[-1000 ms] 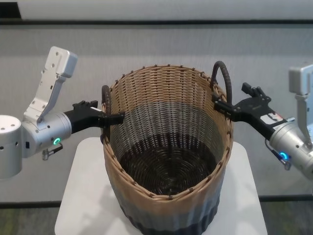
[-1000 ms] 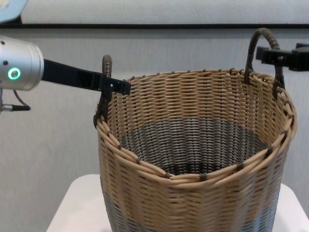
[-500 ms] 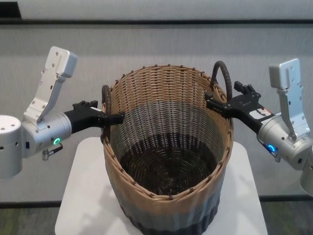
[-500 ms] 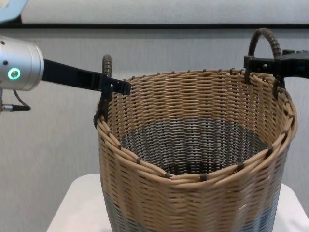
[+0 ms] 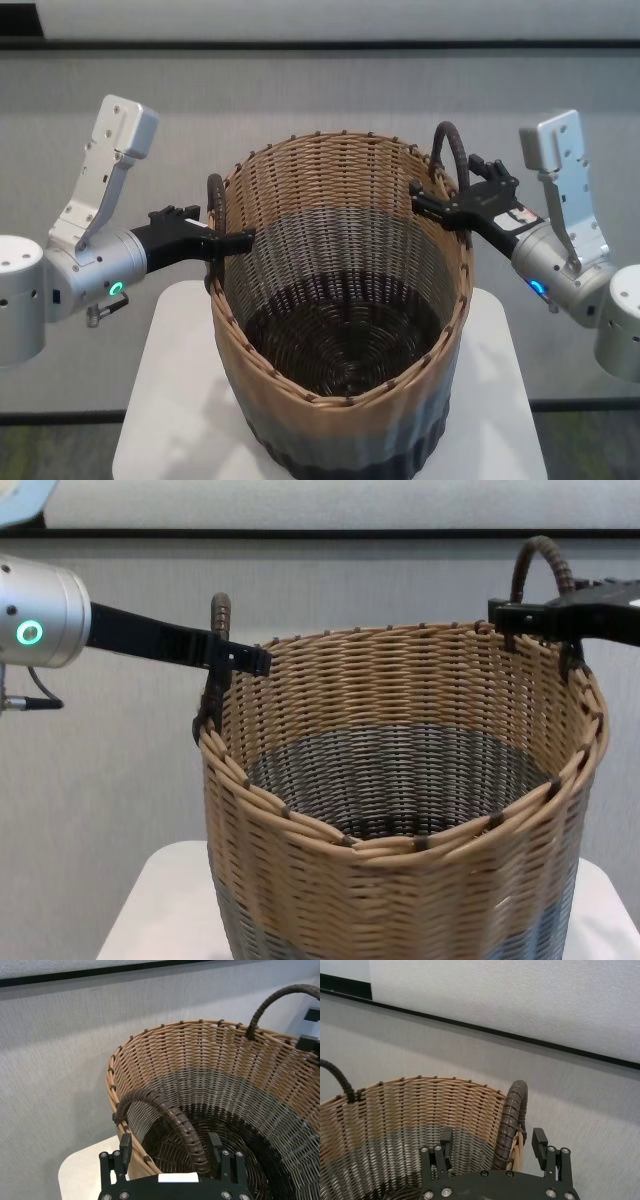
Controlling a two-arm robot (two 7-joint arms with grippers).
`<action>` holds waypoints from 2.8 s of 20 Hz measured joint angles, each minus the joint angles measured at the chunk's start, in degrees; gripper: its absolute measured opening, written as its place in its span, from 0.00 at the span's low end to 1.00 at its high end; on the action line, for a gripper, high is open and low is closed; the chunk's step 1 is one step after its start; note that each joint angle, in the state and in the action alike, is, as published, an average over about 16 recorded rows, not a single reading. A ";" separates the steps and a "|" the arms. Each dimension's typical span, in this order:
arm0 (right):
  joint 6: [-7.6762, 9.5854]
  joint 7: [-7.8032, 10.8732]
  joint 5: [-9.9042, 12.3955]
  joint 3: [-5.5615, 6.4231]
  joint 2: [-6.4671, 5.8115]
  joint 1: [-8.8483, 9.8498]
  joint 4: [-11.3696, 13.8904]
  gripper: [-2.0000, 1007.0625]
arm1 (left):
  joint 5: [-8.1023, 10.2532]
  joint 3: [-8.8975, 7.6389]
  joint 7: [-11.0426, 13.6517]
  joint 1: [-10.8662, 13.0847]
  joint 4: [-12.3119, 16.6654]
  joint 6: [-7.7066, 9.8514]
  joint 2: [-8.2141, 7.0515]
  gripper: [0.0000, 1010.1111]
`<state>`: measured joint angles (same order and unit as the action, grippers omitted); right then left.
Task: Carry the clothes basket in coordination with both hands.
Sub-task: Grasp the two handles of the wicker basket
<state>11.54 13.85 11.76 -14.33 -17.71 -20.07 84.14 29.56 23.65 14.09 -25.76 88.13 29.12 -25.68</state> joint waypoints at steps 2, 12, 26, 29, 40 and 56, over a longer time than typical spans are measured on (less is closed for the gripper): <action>-0.29 0.07 -0.74 -0.28 0.33 -0.74 -0.99 0.99 | 0.00 0.00 0.00 0.00 0.00 0.00 0.00 0.99; 1.77 2.27 0.17 0.01 1.99 -3.20 -4.24 0.99 | 0.00 0.00 0.02 0.00 0.00 0.00 0.00 0.99; 5.96 1.33 2.33 -0.07 2.73 -4.19 -4.55 0.99 | 0.00 0.00 0.00 0.00 0.00 0.00 0.00 0.99; 6.25 0.60 1.95 -0.19 2.90 -4.01 -4.26 0.99 | 0.00 0.00 0.00 0.00 0.00 0.00 0.00 0.99; 6.29 -0.40 0.96 -0.18 3.26 -3.40 -3.69 0.99 | 0.00 0.00 0.00 -0.01 0.00 0.00 0.00 0.98; 6.19 -0.17 1.07 -0.13 3.17 -3.38 -3.68 0.79 | 0.00 0.00 0.00 0.00 0.00 0.00 0.00 0.66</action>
<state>17.72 13.68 12.83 -14.46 -14.54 -23.45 80.46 29.56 23.65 14.09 -25.77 88.13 29.12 -25.68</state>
